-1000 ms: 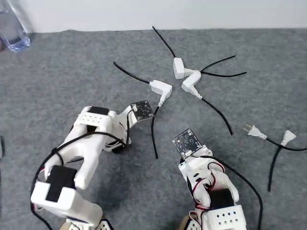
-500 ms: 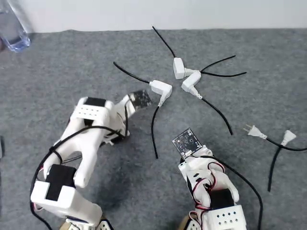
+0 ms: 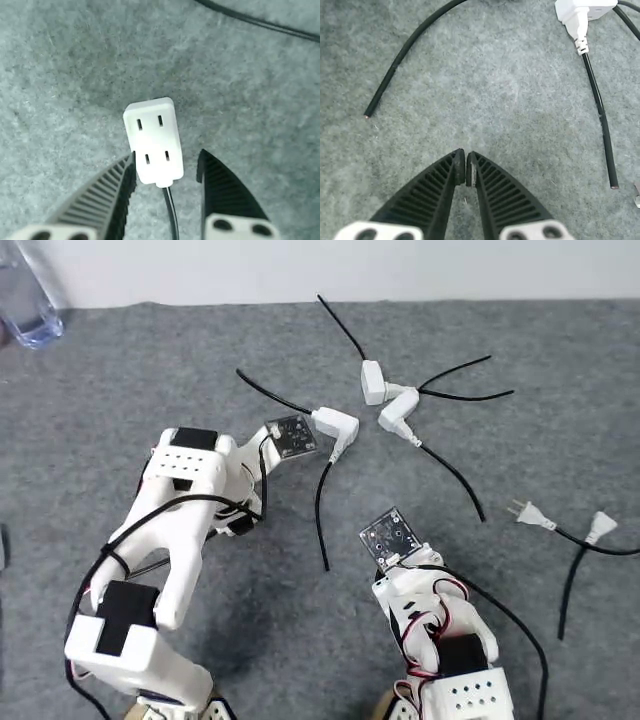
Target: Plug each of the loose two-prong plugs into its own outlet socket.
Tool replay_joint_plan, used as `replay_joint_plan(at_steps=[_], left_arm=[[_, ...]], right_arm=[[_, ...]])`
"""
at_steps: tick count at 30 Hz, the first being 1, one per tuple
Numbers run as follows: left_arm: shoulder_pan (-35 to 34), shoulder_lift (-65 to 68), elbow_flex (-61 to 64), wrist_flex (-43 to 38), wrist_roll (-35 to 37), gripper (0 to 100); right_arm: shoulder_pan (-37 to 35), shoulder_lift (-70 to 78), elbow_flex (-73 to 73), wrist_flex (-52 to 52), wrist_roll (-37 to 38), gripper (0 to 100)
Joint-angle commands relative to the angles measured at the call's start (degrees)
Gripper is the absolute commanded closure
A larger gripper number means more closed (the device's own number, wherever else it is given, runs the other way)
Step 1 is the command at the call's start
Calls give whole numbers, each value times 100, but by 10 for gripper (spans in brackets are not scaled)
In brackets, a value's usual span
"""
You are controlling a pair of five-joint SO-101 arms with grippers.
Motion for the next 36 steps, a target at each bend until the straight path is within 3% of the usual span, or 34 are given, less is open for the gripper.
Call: replay_joint_plan(at_steps=[1, 10, 19, 24, 28, 36], left_arm=[[-123, -26, 84, -343, -18, 813], [-149, 88, 673, -1345, -9, 813], [-35, 431, 629, -1424, -9, 816], [0, 431, 637, -1398, 0, 979], [0, 431, 629, -1407, 0, 987], [853, -62, 277, 0, -18, 988]], right_arm=[[66, -66, 88, -84, -9, 990], [66, -66, 88, -84, -9, 990], [66, -66, 88, -84, -9, 990], [66, -66, 88, -84, -9, 990], [66, -66, 88, -92, -9, 990], [92, -75, 88, -101, 0, 990]])
